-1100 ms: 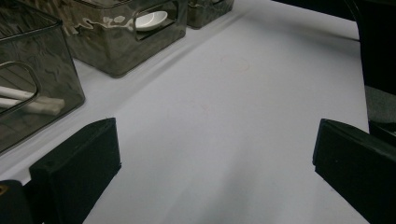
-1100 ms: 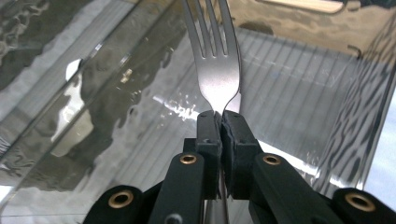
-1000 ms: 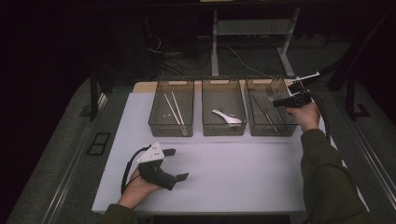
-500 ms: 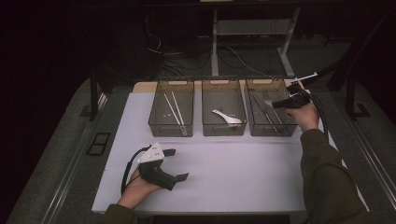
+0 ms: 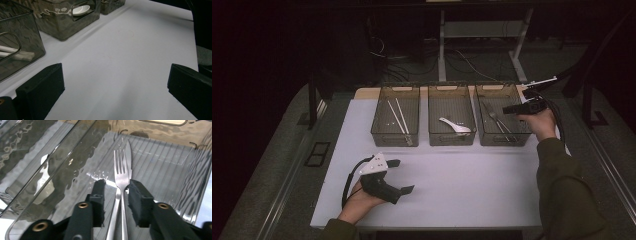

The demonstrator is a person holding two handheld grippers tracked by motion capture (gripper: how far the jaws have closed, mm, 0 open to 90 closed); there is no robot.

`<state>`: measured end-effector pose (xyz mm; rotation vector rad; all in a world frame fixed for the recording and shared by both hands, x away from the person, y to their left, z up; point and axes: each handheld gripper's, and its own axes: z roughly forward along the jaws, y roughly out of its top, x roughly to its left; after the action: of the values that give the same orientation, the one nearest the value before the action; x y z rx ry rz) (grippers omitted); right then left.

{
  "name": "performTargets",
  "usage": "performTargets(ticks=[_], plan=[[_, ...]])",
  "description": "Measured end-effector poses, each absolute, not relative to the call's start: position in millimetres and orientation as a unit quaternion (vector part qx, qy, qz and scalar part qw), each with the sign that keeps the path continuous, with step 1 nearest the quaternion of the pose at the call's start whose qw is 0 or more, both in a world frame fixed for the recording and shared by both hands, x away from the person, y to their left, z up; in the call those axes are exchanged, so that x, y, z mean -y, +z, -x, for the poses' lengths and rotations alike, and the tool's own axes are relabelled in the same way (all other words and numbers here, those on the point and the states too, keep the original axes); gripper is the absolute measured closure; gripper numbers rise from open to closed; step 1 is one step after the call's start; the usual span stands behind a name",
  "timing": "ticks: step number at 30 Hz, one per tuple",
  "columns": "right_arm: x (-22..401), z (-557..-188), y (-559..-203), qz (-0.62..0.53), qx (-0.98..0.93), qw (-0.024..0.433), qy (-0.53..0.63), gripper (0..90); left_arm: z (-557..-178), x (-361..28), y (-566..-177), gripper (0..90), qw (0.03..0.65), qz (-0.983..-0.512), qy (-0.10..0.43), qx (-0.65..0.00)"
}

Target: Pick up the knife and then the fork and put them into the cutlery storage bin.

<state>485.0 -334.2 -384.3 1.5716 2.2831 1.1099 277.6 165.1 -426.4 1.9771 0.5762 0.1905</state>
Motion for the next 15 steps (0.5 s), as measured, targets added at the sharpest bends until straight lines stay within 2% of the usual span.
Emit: performTargets(ticks=[4, 7, 15], plan=[[334.8, -483.0, -381.1, -0.523, -0.762, 0.087, 0.372, 55.4, -277.2, -164.5, -426.4, 0.0, 0.511, -0.822, 0.080, -0.238], [335.1, -480.6, -378.2, -0.522, -0.759, 0.086, 0.379, 44.6, -276.7, -165.0, -426.2, 0.0, 0.510, -0.822, 0.080, -0.240], [328.9, -472.3, -372.1, -0.509, -0.763, 0.091, 0.388, 33.8, -275.4, -165.4, -426.3, 0.0, 0.508, -0.821, 0.081, -0.247]])
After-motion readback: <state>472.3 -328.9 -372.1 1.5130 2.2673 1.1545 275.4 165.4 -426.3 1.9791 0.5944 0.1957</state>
